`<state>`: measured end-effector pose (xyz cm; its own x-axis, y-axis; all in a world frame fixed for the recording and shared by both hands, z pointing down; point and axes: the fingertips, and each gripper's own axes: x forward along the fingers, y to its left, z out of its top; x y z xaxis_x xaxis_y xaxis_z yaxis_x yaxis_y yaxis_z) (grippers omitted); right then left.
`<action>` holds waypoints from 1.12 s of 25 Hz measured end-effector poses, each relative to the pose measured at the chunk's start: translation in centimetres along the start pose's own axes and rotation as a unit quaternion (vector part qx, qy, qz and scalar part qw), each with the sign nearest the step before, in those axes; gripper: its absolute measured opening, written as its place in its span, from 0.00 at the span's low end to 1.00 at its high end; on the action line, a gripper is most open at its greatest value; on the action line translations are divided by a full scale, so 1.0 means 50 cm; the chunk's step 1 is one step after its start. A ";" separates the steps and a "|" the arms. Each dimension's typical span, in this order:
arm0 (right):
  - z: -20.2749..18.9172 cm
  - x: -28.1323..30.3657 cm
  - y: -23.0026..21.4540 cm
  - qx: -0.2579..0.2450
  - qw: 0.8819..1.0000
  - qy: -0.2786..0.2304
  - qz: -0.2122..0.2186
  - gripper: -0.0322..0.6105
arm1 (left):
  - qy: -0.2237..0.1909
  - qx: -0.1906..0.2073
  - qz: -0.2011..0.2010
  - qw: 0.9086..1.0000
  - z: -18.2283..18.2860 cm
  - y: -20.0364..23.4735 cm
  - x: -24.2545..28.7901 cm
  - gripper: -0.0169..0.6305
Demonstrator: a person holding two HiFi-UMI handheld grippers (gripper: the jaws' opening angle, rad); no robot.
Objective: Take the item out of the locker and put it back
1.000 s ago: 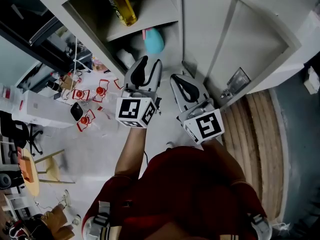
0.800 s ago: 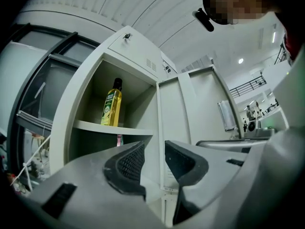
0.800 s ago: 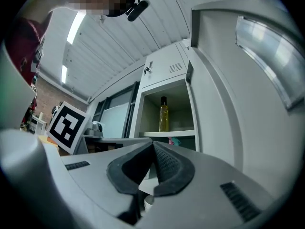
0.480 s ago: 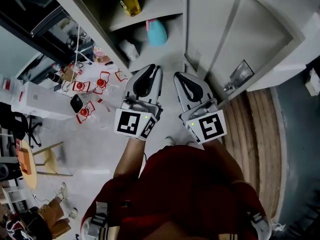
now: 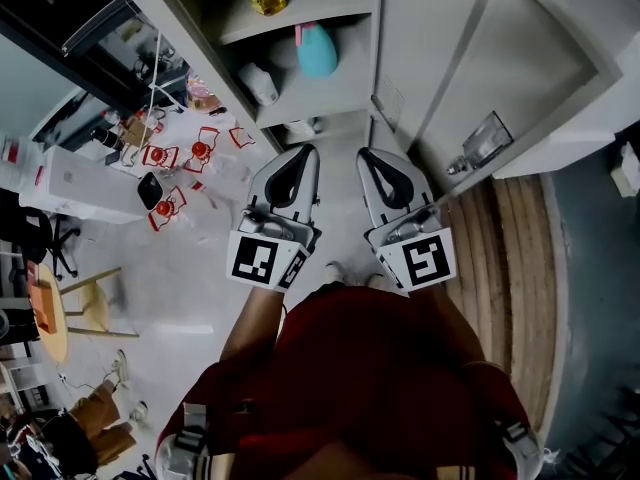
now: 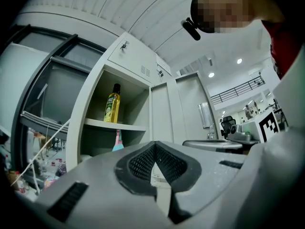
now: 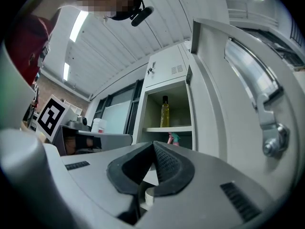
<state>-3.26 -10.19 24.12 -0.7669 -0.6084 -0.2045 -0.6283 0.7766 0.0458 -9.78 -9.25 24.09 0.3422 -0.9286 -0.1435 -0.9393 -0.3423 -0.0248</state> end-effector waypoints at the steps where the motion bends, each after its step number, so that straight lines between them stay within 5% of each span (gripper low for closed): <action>1: -0.001 -0.004 -0.001 0.000 1.000 0.001 0.000 0.05 | 0.002 0.002 -0.001 1.000 0.000 -0.002 -0.005 0.04; 28: 0.003 -0.056 0.020 -0.004 1.000 0.004 0.023 0.05 | 0.009 0.014 -0.022 1.000 0.005 -0.053 -0.051 0.04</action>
<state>-1.71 -7.66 24.58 -0.7963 -0.5727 -0.1948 -0.5929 0.8028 0.0634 -8.15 -5.95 24.26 0.3829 -0.9153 -0.1248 -0.9238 -0.3784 -0.0587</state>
